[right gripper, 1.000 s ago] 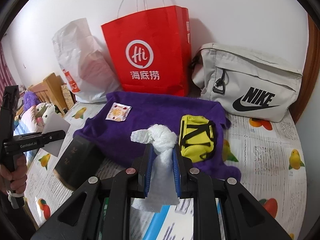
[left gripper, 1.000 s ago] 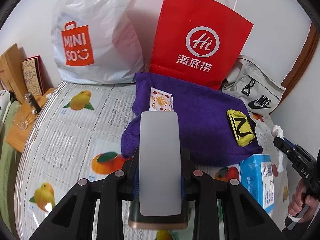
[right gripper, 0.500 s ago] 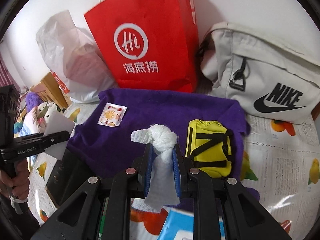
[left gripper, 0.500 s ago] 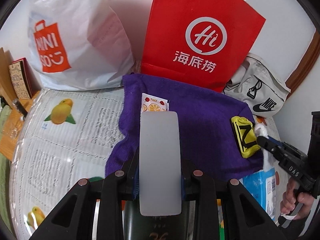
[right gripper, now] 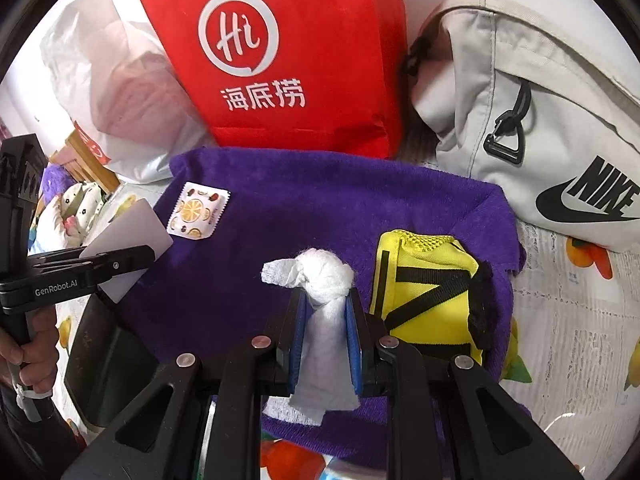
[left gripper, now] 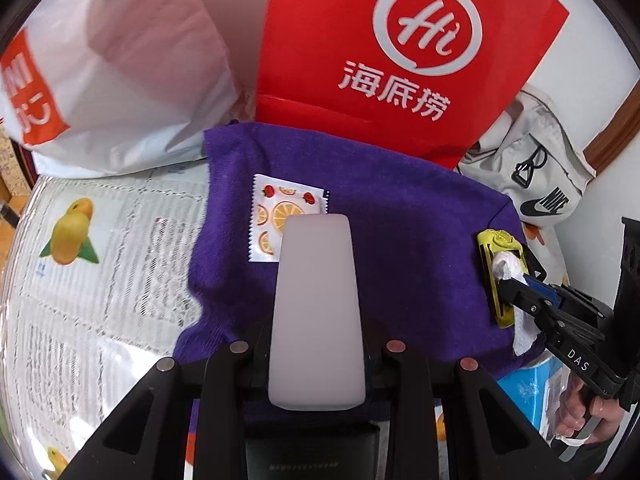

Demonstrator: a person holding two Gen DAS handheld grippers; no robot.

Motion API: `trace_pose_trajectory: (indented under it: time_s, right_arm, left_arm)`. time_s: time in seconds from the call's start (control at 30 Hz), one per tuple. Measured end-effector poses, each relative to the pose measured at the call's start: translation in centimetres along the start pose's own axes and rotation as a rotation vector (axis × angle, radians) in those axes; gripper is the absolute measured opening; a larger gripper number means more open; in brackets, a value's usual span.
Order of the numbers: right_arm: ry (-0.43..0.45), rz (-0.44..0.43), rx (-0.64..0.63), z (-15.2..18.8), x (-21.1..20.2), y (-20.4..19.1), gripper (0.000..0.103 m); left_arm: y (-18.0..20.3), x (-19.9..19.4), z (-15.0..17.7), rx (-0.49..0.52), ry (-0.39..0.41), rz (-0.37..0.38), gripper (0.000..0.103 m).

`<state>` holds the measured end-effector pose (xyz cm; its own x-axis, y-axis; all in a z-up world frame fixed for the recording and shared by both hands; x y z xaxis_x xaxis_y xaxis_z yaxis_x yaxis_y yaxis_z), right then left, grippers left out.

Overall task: Organize soft objects
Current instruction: 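Carry white foam block and white cloth bundle over the purple towel, then open right gripper to drop cloth bundle while left gripper releases foam block on towel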

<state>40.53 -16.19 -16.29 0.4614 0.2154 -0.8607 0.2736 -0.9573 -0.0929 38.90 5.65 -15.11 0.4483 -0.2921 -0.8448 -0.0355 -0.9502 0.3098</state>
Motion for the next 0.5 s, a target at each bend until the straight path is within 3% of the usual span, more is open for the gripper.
trace_pose_trajectory:
  time_s: [0.3, 0.5]
  right_arm:
    - [-0.074, 0.022, -0.034, 0.0, 2.0, -0.5, 0.020]
    - [-0.089, 0.042, -0.066, -0.1, 2.7, -0.8, 0.026]
  left_arm:
    - [0.6, 2.6, -0.3, 0.019, -0.072, 0.008, 0.028]
    - [0.8, 3.2, -0.1, 0.039, -0.083, -0.007, 0.029]
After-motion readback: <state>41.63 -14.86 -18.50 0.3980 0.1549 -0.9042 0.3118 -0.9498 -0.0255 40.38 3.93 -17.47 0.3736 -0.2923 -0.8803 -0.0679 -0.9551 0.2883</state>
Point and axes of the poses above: each gripper's, at about its wrist camera, not at the fingertips, and x roughly the way its jaws point, y to its right, z to its underside, the point moved 3 cm from there along x, roughly the way its jaws point, and after that the axes turned 5 degrees about z, right-handed, at the moved point
